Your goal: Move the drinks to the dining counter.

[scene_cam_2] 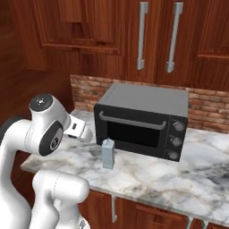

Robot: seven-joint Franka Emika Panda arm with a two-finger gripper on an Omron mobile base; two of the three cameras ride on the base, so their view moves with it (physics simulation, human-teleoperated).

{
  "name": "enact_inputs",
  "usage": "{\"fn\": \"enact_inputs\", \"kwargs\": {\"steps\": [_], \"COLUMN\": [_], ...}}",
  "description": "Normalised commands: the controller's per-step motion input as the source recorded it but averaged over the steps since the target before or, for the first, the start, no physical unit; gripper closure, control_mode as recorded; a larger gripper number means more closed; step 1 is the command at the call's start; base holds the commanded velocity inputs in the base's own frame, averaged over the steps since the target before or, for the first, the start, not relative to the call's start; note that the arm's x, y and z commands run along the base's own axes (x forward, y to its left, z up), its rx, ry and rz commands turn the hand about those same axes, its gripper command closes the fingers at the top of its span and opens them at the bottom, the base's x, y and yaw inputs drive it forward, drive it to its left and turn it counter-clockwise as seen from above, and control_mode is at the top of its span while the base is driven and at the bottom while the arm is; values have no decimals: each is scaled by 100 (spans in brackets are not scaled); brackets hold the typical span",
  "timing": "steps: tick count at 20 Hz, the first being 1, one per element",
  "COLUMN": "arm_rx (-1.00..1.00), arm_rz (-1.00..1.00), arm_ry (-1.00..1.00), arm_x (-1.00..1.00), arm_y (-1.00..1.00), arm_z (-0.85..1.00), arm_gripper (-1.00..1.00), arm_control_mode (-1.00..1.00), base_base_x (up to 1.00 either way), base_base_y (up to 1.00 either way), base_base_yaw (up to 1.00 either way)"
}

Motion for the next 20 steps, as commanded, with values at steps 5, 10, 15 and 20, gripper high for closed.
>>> {"fn": "enact_inputs", "kwargs": {"steps": [5,10,15,20], "arm_rx": [0,0,0,0], "arm_rz": [0,0,0,0], "arm_ry": [0,0,0,0], "arm_x": [0,0,0,0], "arm_y": [0,0,0,0], "arm_z": [0,0,0,0], "arm_gripper": [-100,-100,-100,-100], "arm_control_mode": [100,100,100,100], "base_base_x": [100,63,34,-4], "base_base_y": [-23,-50,-16,-73], "base_base_yaw": [-8,-24,-15,2]}}
